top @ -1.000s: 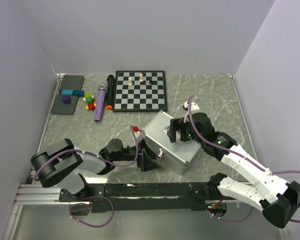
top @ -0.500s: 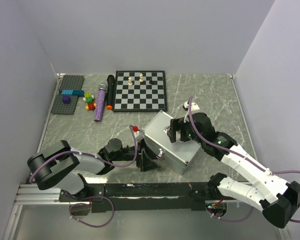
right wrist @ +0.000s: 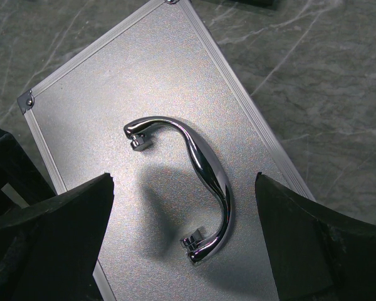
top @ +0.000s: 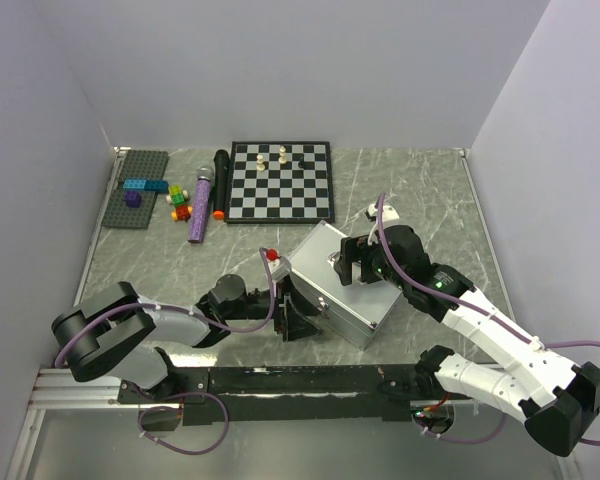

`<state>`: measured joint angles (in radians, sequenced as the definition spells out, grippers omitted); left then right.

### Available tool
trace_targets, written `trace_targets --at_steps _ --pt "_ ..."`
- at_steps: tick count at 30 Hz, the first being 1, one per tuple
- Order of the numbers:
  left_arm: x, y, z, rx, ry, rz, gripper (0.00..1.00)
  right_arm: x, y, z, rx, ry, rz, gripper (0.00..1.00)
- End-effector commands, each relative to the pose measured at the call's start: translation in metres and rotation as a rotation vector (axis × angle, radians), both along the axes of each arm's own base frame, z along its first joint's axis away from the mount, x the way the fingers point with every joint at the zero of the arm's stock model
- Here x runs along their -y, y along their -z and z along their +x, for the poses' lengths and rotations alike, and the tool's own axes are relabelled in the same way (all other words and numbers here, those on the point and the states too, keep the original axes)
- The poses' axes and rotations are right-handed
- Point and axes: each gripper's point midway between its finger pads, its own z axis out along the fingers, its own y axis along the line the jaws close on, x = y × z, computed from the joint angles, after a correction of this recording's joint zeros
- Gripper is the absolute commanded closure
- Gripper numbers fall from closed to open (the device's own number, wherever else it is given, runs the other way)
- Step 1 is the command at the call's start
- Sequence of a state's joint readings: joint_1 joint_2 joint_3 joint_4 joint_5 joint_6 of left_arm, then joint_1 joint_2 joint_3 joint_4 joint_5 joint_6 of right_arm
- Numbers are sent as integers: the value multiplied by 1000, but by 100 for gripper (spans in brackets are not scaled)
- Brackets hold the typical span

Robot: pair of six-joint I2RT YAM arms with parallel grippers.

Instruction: Organize the medicine kit

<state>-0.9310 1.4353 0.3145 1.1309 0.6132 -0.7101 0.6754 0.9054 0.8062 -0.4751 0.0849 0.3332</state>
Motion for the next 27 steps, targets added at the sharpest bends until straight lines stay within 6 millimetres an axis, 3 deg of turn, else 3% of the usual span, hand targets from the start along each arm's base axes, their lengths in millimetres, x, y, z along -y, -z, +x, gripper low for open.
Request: trace_targets --at_steps 1,27 --pt "7 -20 3 62 10 -54 17 2 5 -9 -34 -5 0 0" --pt "12 -32 26 66 -95 -86 16 3 6 -10 -32 -3 2 0"
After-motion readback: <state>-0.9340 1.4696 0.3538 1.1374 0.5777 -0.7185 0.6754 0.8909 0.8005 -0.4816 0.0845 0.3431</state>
